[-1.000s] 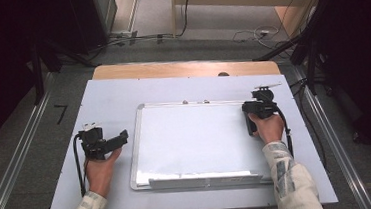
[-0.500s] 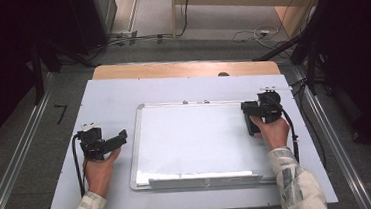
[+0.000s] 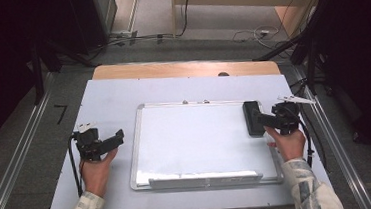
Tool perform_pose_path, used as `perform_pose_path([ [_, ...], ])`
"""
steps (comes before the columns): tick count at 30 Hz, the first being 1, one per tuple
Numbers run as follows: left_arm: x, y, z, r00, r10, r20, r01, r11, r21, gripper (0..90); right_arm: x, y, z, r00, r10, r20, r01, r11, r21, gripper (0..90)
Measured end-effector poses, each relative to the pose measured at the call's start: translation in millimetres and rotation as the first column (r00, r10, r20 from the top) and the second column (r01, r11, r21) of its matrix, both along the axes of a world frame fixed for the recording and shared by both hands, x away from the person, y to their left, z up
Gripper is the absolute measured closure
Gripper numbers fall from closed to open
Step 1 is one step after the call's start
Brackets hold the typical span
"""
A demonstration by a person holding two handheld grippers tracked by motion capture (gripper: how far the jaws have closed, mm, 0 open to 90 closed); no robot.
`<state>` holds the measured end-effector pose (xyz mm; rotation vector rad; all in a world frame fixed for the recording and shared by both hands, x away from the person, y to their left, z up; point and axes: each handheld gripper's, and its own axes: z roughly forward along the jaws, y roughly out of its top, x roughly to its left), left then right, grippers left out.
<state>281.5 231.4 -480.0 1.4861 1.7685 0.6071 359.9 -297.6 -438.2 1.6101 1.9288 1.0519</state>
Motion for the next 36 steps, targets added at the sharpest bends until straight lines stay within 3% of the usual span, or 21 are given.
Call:
perform_pose_path([
  [16, -7.0, 4.1, 1.3, 0.9999, -0.01, 0.003, 0.01, 0.9998, 0.016, 7.4, -34.0, -31.5, -4.7, 0.9996, -0.026, 0.013, 0.026, 0.9996, -0.013, 19.2],
  [23, -11.4, 7.0, 1.6, 0.9999, -0.013, 0.001, 0.013, 0.9997, 0.02, 7.4, -41.6, -39.0, -7.5, 0.9993, -0.034, 0.016, 0.035, 0.9988, -0.034, 19.2],
  [36, -24.2, 9.8, 3.4, 0.9996, -0.028, 0.008, 0.027, 0.999, 0.035, 7.4, -54.0, -61.1, -11.8, 0.9952, -0.098, -0.001, 0.098, 0.9949, -0.024, 19.2],
])
